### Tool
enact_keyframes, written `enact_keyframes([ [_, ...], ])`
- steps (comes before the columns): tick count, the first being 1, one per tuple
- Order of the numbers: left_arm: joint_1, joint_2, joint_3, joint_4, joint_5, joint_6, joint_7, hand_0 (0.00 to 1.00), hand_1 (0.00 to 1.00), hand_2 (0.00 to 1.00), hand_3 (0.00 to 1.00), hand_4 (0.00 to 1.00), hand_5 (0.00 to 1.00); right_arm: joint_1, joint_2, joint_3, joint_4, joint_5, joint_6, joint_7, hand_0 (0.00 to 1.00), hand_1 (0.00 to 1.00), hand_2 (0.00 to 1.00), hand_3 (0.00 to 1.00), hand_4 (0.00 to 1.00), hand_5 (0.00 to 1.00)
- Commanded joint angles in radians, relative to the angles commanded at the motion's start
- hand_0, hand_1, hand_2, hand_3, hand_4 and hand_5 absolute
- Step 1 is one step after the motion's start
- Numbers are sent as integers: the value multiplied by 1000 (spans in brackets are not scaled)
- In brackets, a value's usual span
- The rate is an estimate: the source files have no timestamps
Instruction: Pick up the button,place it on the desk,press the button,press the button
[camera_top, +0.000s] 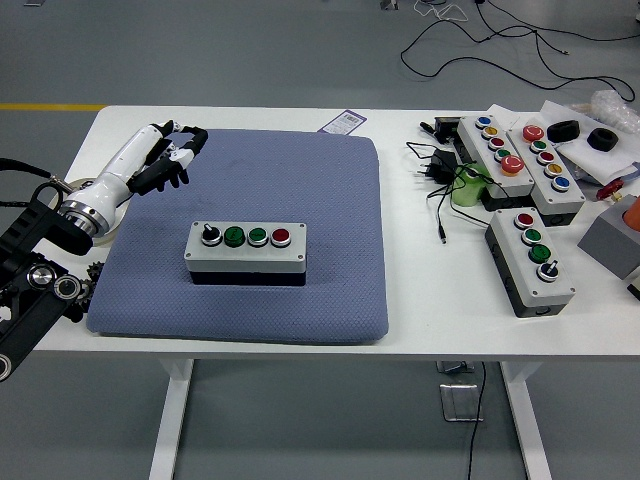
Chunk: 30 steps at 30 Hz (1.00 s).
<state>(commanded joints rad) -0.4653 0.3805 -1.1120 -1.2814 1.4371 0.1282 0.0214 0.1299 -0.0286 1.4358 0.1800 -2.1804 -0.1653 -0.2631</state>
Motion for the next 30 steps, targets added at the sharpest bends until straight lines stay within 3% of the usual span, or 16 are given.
enact_keyframes([
  [1, 10, -6, -10, 9, -44, 3, -9, 329, 525, 546, 809, 674, 998, 0, 0, 0, 0, 0, 0, 0, 677, 652, 699, 644, 333, 188],
  [2, 19, -12, -21, 18, -90, 4, -16, 588, 753, 783, 839, 666, 998, 1, 0, 0, 0, 0, 0, 0, 676, 652, 699, 644, 333, 190],
  [6, 49, -38, -75, 62, -259, -5, -29, 588, 753, 783, 839, 666, 998, 3, 1, 0, 0, 0, -1, 1, 676, 652, 699, 644, 333, 190],
  [7, 55, -42, -88, 72, -304, -12, -29, 636, 777, 805, 846, 665, 998, 3, 1, 0, 0, 1, -1, 1, 676, 652, 699, 644, 334, 190],
  [13, 79, -54, -138, 109, -539, -34, -39, 660, 785, 812, 847, 670, 998, 5, 1, 3, 0, -3, -1, 1, 676, 652, 699, 644, 333, 191],
  [30, 96, -63, -171, 115, -581, -44, -44, 667, 784, 812, 846, 666, 998, 4, 1, 12, 0, -14, -1, 2, 677, 652, 699, 644, 333, 193],
])
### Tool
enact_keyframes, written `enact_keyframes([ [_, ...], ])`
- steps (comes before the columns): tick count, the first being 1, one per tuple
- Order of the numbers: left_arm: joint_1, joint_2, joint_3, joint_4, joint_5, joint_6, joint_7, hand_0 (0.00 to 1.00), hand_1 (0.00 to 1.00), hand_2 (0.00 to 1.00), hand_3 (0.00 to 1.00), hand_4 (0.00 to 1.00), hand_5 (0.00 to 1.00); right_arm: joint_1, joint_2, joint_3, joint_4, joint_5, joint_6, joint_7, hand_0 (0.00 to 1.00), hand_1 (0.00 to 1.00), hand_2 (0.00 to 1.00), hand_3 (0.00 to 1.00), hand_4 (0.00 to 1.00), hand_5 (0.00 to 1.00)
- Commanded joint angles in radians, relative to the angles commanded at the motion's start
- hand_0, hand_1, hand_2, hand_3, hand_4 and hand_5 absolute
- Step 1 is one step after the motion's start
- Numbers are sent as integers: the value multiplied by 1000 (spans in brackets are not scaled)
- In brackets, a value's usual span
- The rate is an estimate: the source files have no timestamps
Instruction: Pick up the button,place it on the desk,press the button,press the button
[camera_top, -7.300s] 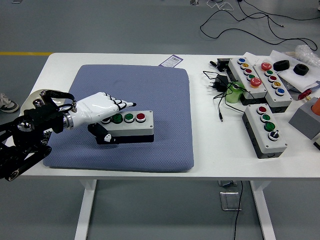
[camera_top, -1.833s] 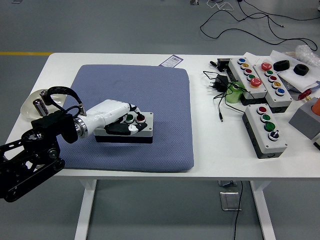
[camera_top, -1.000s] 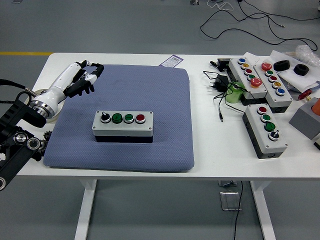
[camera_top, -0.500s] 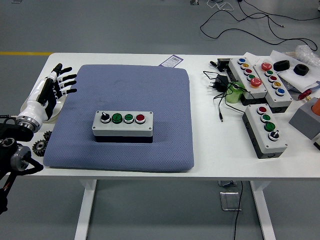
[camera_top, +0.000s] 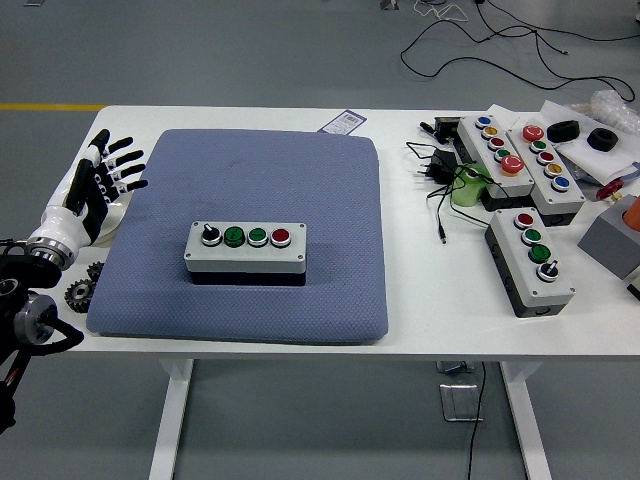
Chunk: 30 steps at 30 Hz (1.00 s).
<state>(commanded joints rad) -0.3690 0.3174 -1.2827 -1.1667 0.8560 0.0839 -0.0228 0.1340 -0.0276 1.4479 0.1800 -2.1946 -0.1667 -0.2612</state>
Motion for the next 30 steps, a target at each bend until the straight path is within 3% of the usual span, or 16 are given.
enact_keyframes([
  [30, 14, -5, -9, -8, 17, 11, -5, 675, 788, 811, 842, 664, 998, 1, -4, 5, 0, -4, -2, 3, 677, 652, 699, 643, 332, 192],
])
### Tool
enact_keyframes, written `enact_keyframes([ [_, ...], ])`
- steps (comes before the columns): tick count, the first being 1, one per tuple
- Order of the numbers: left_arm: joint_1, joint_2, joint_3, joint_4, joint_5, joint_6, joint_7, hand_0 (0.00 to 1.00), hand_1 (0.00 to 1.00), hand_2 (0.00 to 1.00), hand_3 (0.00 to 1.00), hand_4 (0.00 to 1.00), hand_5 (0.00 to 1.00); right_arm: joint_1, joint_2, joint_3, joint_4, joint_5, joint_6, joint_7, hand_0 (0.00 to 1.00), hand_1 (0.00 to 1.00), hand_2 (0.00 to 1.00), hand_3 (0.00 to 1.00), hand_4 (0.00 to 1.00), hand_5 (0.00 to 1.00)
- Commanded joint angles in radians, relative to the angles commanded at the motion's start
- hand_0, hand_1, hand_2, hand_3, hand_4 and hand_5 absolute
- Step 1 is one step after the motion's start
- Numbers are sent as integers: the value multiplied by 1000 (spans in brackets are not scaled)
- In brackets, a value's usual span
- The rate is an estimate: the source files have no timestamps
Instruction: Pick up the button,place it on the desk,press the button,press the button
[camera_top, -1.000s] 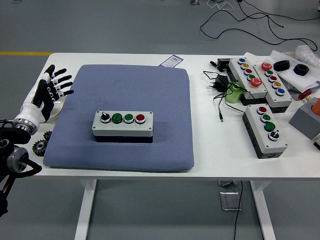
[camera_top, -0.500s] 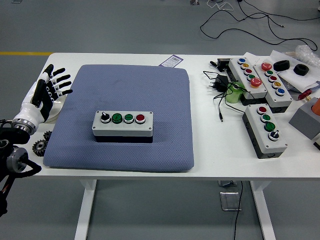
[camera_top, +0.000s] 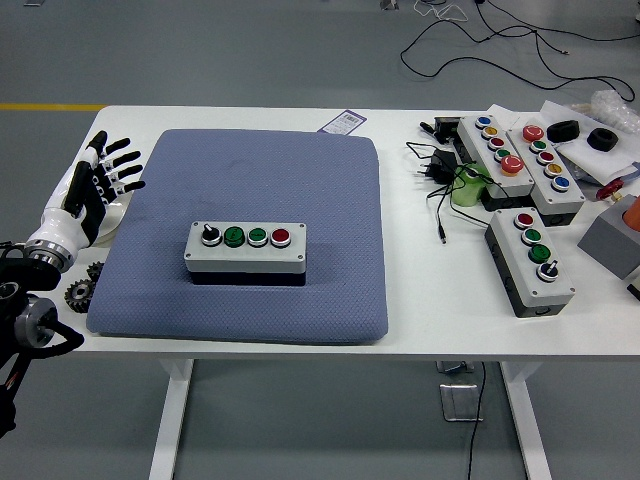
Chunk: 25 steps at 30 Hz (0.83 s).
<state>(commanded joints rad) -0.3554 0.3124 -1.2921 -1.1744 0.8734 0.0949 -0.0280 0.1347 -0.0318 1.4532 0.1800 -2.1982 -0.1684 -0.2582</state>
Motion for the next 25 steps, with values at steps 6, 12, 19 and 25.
enact_keyframes([
  [6, 5, -2, 3, -2, 3, 2, -1, 677, 788, 811, 842, 664, 998, -1, 0, 0, 0, -4, 1, 0, 677, 652, 699, 644, 332, 192],
  [12, 12, -4, 3, -4, 3, 5, -3, 677, 789, 811, 841, 664, 998, -5, 0, 2, 0, -11, 3, 0, 677, 652, 699, 644, 332, 193],
  [19, 21, -3, -2, -5, 4, 7, -3, 677, 790, 811, 841, 664, 998, -9, -1, 6, 0, -20, 3, 1, 677, 652, 699, 643, 332, 195],
  [25, 21, -3, -1, -6, 4, 7, -4, 678, 790, 812, 841, 663, 998, -9, -1, 8, 0, -25, 2, 1, 676, 652, 699, 644, 332, 193],
])
